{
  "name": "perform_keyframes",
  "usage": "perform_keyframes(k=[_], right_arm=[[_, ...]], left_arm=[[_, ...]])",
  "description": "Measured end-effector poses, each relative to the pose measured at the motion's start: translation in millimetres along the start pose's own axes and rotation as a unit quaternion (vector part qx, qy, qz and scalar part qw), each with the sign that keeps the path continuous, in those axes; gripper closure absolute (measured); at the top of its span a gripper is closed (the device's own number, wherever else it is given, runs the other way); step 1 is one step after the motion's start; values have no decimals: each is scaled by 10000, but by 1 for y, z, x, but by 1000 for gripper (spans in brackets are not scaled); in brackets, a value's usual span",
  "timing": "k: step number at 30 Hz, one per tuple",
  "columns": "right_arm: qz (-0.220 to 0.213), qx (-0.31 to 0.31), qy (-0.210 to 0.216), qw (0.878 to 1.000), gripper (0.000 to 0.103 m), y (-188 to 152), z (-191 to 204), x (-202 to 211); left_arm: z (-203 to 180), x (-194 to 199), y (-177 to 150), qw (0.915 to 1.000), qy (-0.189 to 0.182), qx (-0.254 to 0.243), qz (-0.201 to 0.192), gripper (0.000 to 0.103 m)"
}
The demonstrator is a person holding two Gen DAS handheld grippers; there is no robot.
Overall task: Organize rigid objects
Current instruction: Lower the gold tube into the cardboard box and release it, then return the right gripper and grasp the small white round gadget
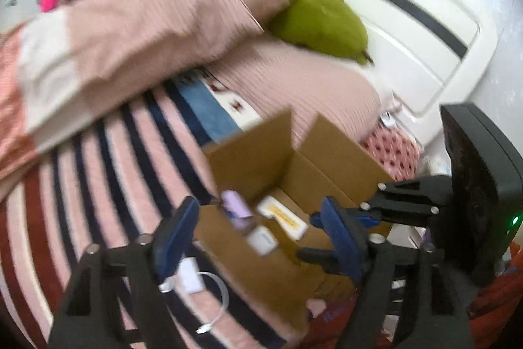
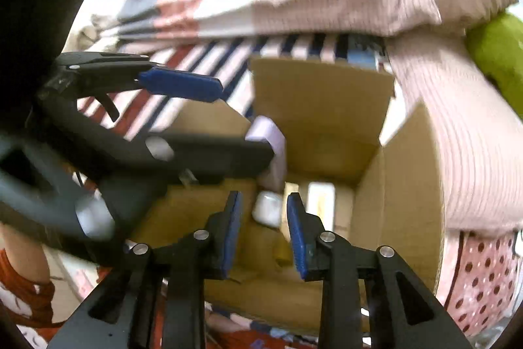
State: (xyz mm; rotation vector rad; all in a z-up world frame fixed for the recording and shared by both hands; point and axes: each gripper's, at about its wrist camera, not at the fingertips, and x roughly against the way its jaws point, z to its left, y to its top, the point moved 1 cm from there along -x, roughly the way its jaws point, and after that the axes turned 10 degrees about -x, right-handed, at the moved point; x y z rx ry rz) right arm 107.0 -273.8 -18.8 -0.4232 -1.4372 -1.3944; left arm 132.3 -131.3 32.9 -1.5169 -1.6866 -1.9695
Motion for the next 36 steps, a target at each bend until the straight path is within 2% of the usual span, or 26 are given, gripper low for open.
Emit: perform_keyframes(k=[4, 7, 10, 13, 17, 20, 23, 28, 34, 35, 36], right_arm=[[-436, 322, 583, 9968, 77, 0, 44, 19], [-544, 656, 902, 9923, 72, -4, 87, 18], [-410, 995, 1119, 9879, 70, -9, 128, 0], [-127, 1221, 1202, 9851, 69, -16, 160, -32], [314, 1269, 1010, 9863, 68, -26, 179, -86], [441, 1266, 564, 9894, 61, -31, 173, -128], [490, 1223, -11, 9913, 60, -33, 158, -168], [423, 1335, -665, 9879, 59, -29, 140, -206], [578, 1068, -461, 9915, 60, -18, 124, -224], [559, 1061, -389, 9920, 64, -17, 123, -223], [560, 1067, -344, 9921, 73, -16, 124, -223]], left_arm=[[30, 53, -29, 9971, 464, 266, -540, 22], [54, 78, -61, 9929, 772, 491, -755, 21], [80, 90, -95, 9885, 1030, 706, -853, 21], [101, 89, -128, 9858, 1101, 911, -879, 21], [124, 79, -172, 9834, 1161, 1145, -798, 21], [138, 72, -199, 9825, 1072, 1330, -741, 21], [144, 65, -216, 9817, 991, 1454, -721, 21], [152, 58, -228, 9802, 915, 1611, -705, 21], [155, 55, -230, 9795, 901, 1677, -666, 21], [155, 55, -229, 9796, 888, 1678, -664, 21], [155, 55, -228, 9796, 879, 1679, -664, 21]])
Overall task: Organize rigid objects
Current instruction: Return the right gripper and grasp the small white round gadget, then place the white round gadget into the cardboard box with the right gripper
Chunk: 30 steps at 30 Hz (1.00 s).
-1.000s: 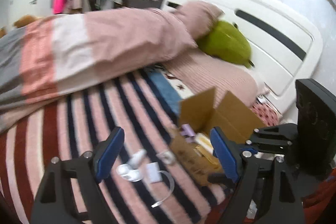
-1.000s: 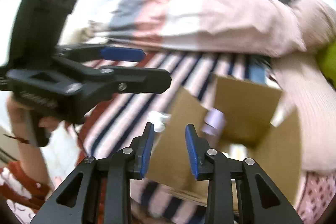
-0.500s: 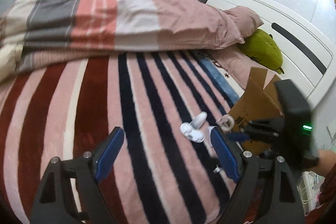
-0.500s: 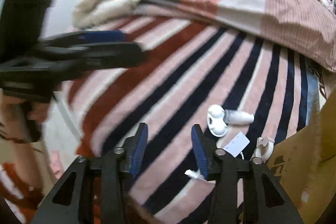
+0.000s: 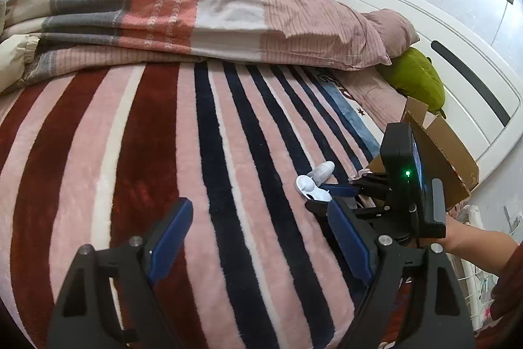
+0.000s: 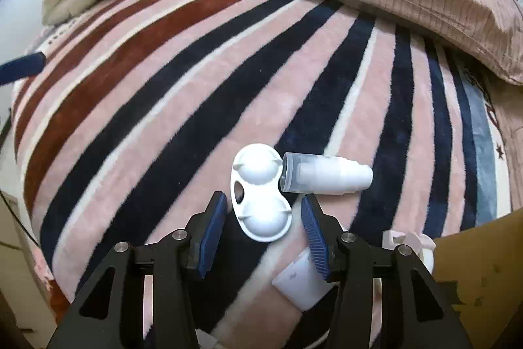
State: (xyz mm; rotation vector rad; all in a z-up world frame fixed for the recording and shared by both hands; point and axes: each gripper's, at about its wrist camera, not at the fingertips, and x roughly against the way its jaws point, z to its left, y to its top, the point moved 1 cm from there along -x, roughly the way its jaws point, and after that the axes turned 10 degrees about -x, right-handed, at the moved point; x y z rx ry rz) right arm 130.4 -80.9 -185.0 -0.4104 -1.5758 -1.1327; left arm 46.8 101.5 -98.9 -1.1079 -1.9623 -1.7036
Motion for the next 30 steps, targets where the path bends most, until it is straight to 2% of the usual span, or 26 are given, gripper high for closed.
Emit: perform_keyframes(k=[4, 7, 12, 14, 16, 17, 19, 20, 25, 30], right_arm=[[-177, 167, -36, 9997, 75, -1, 9, 15], [-429, 282, 220, 9984, 75, -1, 20, 42], [-1105, 515, 691, 9901, 75, 4, 36, 112], [-1357, 569, 793, 9859, 75, 4, 37, 137], [-1577, 591, 840, 9821, 75, 3, 35, 160], [-1673, 580, 853, 9805, 75, 2, 32, 170], [-1845, 533, 783, 9783, 75, 0, 21, 188], [-1899, 503, 773, 9775, 75, -1, 14, 194], [-2029, 127, 639, 9770, 75, -11, -38, 217], [-1899, -324, 440, 9803, 75, -28, -93, 225]], left_arm=[[-9, 0, 5, 9999, -98, -32, -4, 21], [-20, -1, 14, 9995, -288, -118, -28, 21], [-55, 3, 44, 9954, -861, -370, -214, 21], [-69, 4, 58, 9928, -1074, -451, -282, 29], [-86, 3, 73, 9896, -1286, -556, -322, 47], [-94, 3, 79, 9882, -1358, -613, -340, 49], [-112, 1, 92, 9845, -1547, -733, -371, 69], [-121, -2, 99, 9833, -1595, -802, -346, 72], [-177, -28, 123, 9774, -1716, -1222, -155, 75], [-229, -69, 140, 9694, -1889, -1529, 361, 75]])
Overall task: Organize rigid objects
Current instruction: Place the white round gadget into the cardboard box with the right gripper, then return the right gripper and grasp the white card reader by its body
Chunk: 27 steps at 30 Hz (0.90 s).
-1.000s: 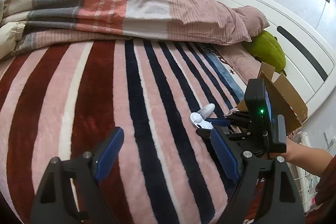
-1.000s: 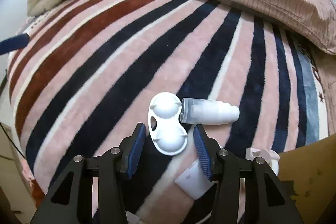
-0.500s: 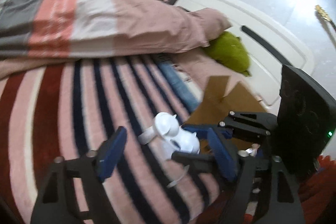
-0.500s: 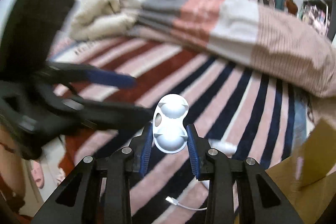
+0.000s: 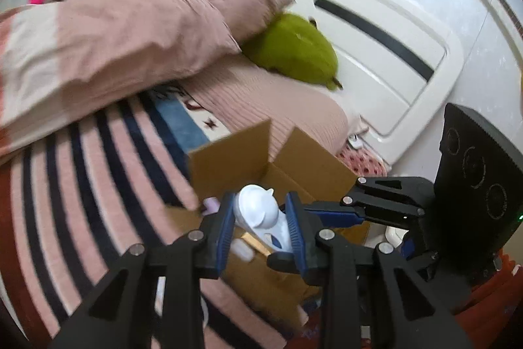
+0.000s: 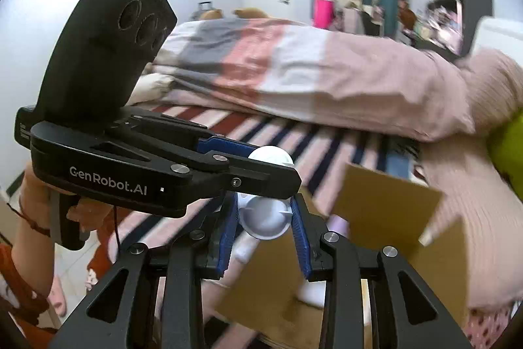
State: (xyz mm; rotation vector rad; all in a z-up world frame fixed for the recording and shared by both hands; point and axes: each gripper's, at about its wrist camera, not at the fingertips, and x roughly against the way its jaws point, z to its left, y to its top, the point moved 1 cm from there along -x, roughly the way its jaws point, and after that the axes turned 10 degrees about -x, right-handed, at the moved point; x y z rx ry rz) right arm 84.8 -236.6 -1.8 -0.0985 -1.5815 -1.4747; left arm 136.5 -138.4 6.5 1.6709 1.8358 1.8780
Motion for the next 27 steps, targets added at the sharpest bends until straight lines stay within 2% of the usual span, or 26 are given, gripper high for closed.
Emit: perform_keyframes(k=[5, 10, 11, 12, 13, 16, 18, 22, 27], right_arm=[[599, -522, -90, 9968, 75, -7, -48, -6], [1246, -628, -222, 9900, 75, -11, -70, -23], [1327, -633, -262, 9888, 75, -11, -72, -27], [1430, -593, -354, 9873, 75, -11, -73, -30], [1500, -543, -470, 9861, 75, -12, -73, -33], [1498, -504, -589, 9857, 72, -14, -73, -33], [1446, -557, -531, 9865, 68, -15, -71, -30], [1141, -469, -383, 9916, 68, -7, -53, -17], [586, -235, 190, 9978, 67, 9, -4, 5]], left_arm=[[-12, -49, 16, 9967, 16, -114, 806, 75], [-16, -77, 23, 9898, 233, -189, 1391, 74], [-18, -79, 24, 9889, 294, -225, 1437, 72], [-19, -79, 24, 9887, 316, -239, 1445, 64], [-21, -76, 25, 9893, 311, -243, 1404, 53], [-20, -62, 25, 9916, 394, -283, 1200, 42], [-17, -47, 24, 9926, 525, -284, 1053, 41], [-4, 0, 16, 9945, 833, -181, 601, 39], [20, 71, -11, 9896, 1437, 96, -24, 36]])
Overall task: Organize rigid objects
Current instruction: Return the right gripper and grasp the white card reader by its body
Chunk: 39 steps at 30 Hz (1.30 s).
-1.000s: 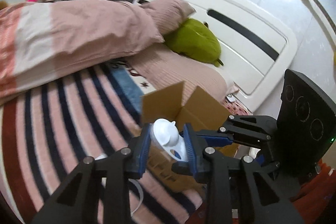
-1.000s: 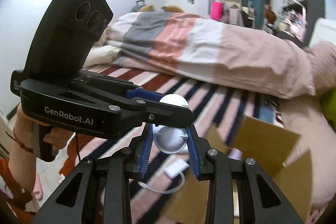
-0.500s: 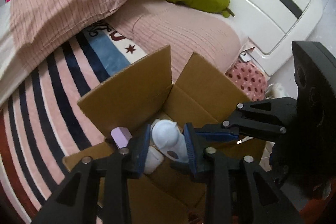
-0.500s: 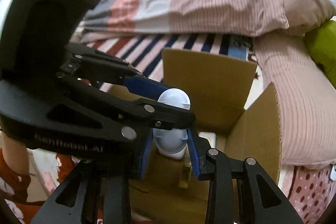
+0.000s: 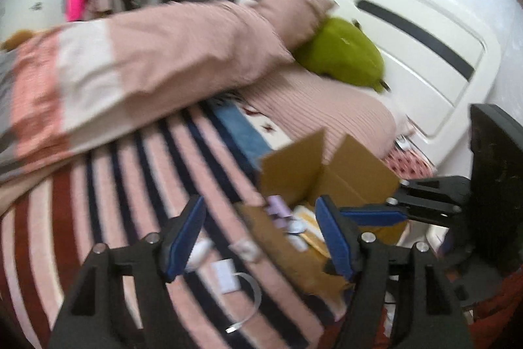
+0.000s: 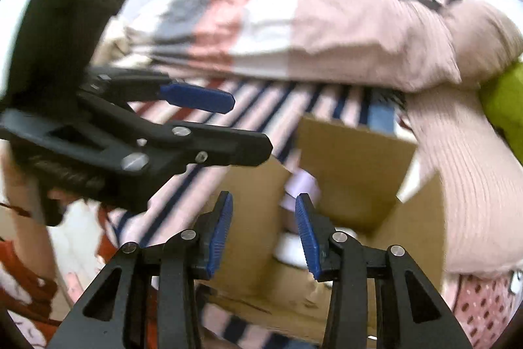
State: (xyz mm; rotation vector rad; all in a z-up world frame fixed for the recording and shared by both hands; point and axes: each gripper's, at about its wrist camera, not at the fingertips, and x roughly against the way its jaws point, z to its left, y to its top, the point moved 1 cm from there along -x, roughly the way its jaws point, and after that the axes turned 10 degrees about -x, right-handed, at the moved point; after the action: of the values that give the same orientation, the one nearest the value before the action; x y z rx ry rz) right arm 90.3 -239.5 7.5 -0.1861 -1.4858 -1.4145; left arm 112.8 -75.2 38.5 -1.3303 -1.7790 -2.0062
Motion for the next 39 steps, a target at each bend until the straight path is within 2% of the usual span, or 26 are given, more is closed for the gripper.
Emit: perform_keyframes(k=[3, 8, 12, 15, 17, 19, 22, 27, 30, 34, 36, 37, 39], right_arm=[[-119, 211, 323, 9992, 67, 4, 39, -1], [136, 523, 648, 9964, 67, -2, 101, -29], [488, 529, 633, 9954, 67, -18, 122, -67], [716, 429, 344, 9959, 67, -36, 126, -95], [825, 370, 117, 9958, 66, -47, 119, -112], [909, 364, -141, 9951, 58, -60, 109, -129], [1014, 298, -673, 9921, 56, -70, 91, -156], [1051, 352, -1582, 9812, 55, -76, 64, -186], [1169, 196, -1901, 9746, 47, -76, 49, -197], [1317, -357, -1699, 9760, 46, -75, 31, -203], [1278, -428, -1594, 9780, 46, -75, 27, -202], [1245, -405, -1572, 9789, 58, -75, 27, -202], [1170, -290, -1561, 9804, 61, -75, 30, -201]], left_arm=[[27, 26, -23, 9991, 265, 244, -233, 29], [71, 48, -73, 9951, 637, 623, -418, 25], [92, 45, -113, 9932, 702, 827, -417, 24], [100, 36, -142, 9928, 593, 958, -414, 24], [105, 31, -158, 9927, 502, 1029, -389, 24], [108, 24, -169, 9923, 440, 1101, -348, 24], [110, 18, -184, 9915, 364, 1214, -291, 24], [111, 13, -192, 9912, 263, 1262, -296, 24], [112, 13, -192, 9911, 254, 1269, -297, 24], [112, 12, -191, 9912, 260, 1273, -269, 24], [112, 11, -191, 9912, 267, 1276, -238, 24], [112, 10, -191, 9912, 265, 1279, -229, 24], [111, 10, -189, 9912, 248, 1282, -213, 24]])
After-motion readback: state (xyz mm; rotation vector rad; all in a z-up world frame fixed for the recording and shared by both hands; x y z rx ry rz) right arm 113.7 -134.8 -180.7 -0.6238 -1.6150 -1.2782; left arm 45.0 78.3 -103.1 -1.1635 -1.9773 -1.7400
